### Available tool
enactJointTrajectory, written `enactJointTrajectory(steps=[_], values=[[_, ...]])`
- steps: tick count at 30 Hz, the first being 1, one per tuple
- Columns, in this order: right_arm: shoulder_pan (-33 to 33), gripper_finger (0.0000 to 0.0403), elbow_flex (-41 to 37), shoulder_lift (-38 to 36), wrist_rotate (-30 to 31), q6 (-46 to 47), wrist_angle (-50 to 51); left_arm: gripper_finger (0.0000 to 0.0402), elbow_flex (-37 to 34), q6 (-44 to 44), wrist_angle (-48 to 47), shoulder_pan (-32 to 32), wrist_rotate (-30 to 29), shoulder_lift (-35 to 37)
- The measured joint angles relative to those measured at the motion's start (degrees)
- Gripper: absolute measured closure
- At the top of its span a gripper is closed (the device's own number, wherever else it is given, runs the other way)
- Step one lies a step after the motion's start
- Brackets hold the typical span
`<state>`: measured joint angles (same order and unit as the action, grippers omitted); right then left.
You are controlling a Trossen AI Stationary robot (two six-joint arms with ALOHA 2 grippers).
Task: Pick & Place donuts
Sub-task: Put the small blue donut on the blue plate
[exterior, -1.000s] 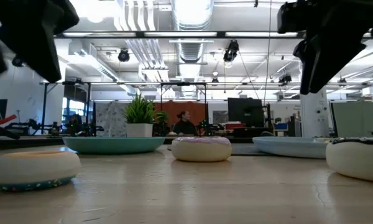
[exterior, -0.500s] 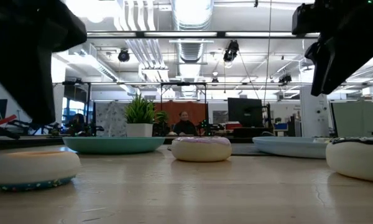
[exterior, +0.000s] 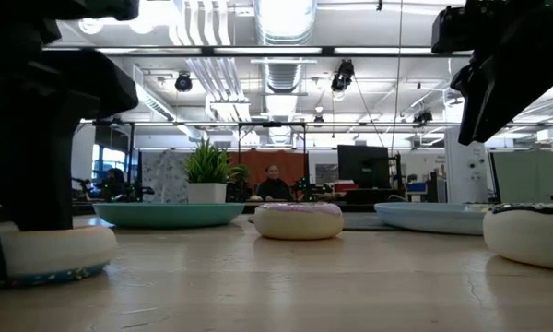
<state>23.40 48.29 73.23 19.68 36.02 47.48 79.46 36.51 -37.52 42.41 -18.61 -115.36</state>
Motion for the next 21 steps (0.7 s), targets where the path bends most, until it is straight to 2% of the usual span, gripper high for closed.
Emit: enactJointTrajectory(steps=[4,8,11,17,21], values=[[0.0,0.0179,0.0,0.0,0.0,0.2,-1.0,0.0331,0.0,2.2,-0.1,-0.3,0.8,-0.2],[0.0,0.0179,0.0,0.0,-0.1,-1.1,-5.2,0.0386,0.0,5.4,-2.3,-1.1,1.5,0.8],[0.0,0.0179,0.0,0.0,-0.5,-5.4,-10.1,0.0397,-0.1,7.1,-4.6,-2.2,2.7,3.0],[0.0,0.0179,0.0,0.0,-3.2,-25.0,-23.4,0.04,-0.3,3.9,-5.0,-5.8,11.1,14.4],[0.0,0.0179,0.0,0.0,-3.2,-42.0,-35.2,0.0401,-3.3,1.6,1.7,-10.8,13.7,23.0]])
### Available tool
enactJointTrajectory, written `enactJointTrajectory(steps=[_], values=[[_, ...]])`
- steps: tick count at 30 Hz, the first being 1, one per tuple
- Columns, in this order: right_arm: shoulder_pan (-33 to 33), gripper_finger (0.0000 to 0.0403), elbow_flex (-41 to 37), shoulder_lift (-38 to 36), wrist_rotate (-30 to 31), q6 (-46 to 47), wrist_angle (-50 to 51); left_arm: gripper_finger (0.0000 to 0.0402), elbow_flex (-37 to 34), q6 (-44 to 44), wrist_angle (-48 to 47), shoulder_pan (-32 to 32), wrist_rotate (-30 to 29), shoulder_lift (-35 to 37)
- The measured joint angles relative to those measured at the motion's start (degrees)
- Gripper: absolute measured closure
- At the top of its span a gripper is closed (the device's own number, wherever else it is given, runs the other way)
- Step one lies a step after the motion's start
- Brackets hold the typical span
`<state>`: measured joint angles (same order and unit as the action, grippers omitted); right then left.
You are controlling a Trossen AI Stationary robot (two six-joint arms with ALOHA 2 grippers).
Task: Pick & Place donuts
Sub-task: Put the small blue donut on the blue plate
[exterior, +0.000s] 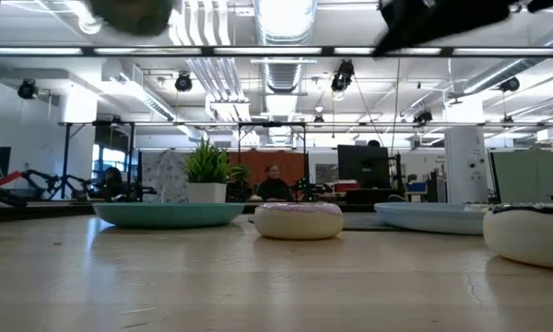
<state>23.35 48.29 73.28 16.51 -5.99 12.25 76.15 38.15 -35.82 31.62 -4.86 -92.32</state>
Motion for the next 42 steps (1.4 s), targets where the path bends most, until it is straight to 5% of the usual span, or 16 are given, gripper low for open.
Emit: enactJointTrajectory(steps=[5,15,42], values=[[-0.1,0.0179,0.3,1.9,0.5,-14.0,-11.1,0.0401,-5.5,-3.4,12.7,-7.1,3.3,6.2],[-0.2,0.0179,7.4,8.6,3.0,-19.5,-10.7,0.0401,-6.1,-12.1,22.2,-17.4,11.8,5.4],[-2.3,0.0194,9.3,12.0,0.1,-21.7,-12.5,0.0402,-6.1,-12.7,23.6,-20.5,16.6,3.3]])
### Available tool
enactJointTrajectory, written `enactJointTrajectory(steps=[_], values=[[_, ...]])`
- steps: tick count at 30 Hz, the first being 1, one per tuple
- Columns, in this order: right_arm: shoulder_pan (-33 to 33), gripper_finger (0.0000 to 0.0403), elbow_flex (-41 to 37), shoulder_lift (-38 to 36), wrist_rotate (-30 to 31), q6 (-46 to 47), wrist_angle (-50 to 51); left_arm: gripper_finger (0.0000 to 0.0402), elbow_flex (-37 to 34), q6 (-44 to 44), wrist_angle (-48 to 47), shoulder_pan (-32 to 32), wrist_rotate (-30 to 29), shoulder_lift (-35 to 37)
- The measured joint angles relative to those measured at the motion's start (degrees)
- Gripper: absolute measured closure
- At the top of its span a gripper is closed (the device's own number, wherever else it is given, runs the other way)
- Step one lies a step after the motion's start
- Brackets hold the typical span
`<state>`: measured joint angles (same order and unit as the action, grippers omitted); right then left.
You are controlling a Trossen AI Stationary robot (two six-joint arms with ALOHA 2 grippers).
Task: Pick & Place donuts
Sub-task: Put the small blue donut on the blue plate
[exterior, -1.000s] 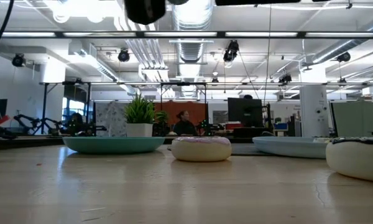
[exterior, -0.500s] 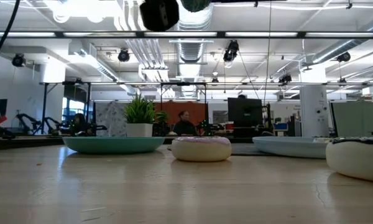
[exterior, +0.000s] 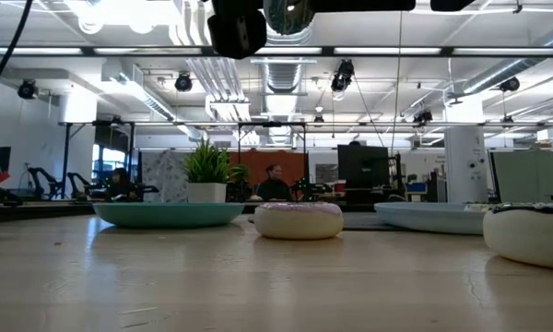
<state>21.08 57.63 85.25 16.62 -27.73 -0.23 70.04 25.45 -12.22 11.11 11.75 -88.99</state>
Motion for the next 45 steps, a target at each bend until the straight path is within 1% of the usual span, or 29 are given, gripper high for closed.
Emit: enactJointTrajectory(steps=[11,15,17,20,24,26,28,32,35,38,40,45], values=[[-0.5,0.0292,0.0,0.1,-0.8,1.4,0.3,0.0401,0.0,0.0,2.3,-0.4,0.0,0.0],[-0.6,0.0324,0.0,0.1,-0.7,3.6,1.6,0.04,0.0,1.9,2.2,-0.5,-1.3,0.0],[-0.6,0.0341,0.0,0.1,-0.6,5.5,2.6,0.0393,0.0,2.9,2.2,-0.5,-1.9,0.0],[-0.6,0.0364,0.1,0.1,-0.6,8.3,4.7,0.0364,0.0,3.7,1.8,-0.5,-4.1,0.0],[-0.6,0.0385,0.1,0.1,-0.8,11.8,7.2,0.0309,0.0,3.7,0.5,-0.5,-7.9,0.1],[-1.0,0.0389,0.1,0.1,-1.3,15.4,9.2,0.0282,0.0,3.7,-0.4,-0.5,-9.4,0.1],[-1.8,0.0391,0.1,0.1,-2.5,21.2,12.2,0.026,0.0,3.7,-2.8,-0.5,-11.1,0.1],[-5.5,0.039,0.0,0.0,-5.1,36.7,23.2,0.0237,0.0,4.8,-8.7,0.1,-14.0,1.4],[-10.0,0.039,-0.4,0.0,-9.2,43.1,32.3,0.0235,0.0,5.7,-11.5,1.4,-16.6,2.8],[-14.9,0.039,-0.7,0.0,-16.9,46.3,38.6,0.0234,0.0,5.8,-12.3,2.8,-19.0,3.2],[-18.0,0.039,-0.8,0.0,-20.4,48.4,41.7,0.0234,0.0,6.1,-13.1,3.7,-20.2,3.4],[-27.4,0.039,-1.3,0.1,-22.9,49.8,49.4,0.0234,0.0,7.8,-15.2,5.4,-21.5,3.5]])
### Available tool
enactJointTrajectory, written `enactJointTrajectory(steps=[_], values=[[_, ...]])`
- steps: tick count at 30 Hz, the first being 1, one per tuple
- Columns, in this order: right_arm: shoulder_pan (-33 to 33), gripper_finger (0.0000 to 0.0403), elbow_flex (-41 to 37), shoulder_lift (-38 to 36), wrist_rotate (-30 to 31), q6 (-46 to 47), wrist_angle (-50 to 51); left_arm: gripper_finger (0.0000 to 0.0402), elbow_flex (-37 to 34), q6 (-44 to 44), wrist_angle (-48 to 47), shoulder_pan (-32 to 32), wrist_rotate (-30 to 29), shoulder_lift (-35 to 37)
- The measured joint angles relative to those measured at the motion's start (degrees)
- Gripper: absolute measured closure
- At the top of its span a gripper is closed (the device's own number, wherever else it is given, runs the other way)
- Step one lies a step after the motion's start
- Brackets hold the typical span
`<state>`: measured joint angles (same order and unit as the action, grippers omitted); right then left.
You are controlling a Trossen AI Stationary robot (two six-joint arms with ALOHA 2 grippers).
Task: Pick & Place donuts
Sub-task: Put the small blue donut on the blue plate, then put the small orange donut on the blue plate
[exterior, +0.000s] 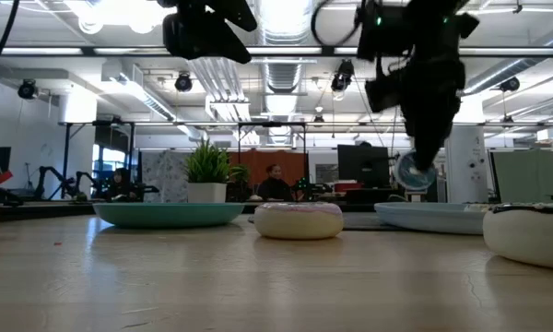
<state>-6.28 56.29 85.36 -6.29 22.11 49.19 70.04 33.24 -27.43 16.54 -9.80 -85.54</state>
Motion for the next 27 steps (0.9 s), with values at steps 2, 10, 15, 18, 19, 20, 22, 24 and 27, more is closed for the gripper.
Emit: enactJointTrajectory(steps=[2,10,15,18,19,20,22,24,27], values=[[-4.0,0.039,-1.1,0.0,-3.5,0.0,1.0,0.0234,0.0,0.6,-0.8,0.7,-1.5,0.0],[-12.1,0.0356,-5.6,0.0,-9.0,-2.1,1.2,0.0234,0.0,1.4,-2.3,2.5,-6.4,0.0],[-12.1,0.0289,-6.6,0.0,-8.5,-2.6,1.0,0.0234,0.0,1.4,-2.4,2.6,-6.8,0.0],[-12.1,0.0252,-6.7,0.0,-3.1,-2.8,1.9,0.0234,0.0,1.4,-3.1,2.6,-6.9,0.0],[-12.1,0.0243,-6.5,0.0,-0.5,-3.0,2.6,0.0234,0.0,1.4,-3.7,2.6,-6.9,0.0],[-12.1,0.0235,-6.1,-0.1,1.9,-3.4,3.3,0.0234,0.0,1.4,-4.3,2.6,-6.9,0.0],[-12.2,0.0223,-5.1,-0.4,4.8,-4.6,4.4,0.0234,0.0,1.6,-5.6,2.7,-7.0,0.0],[-12.2,0.0215,-4.1,-0.5,5.4,-6.0,5.9,0.0234,0.0,1.8,-6.8,2.8,-7.0,0.1],[-11.8,0.0209,-2.7,-0.7,5.5,-9.2,7.7,0.0234,0.0,2.8,-9.7,3.6,-7.0,0.2]])
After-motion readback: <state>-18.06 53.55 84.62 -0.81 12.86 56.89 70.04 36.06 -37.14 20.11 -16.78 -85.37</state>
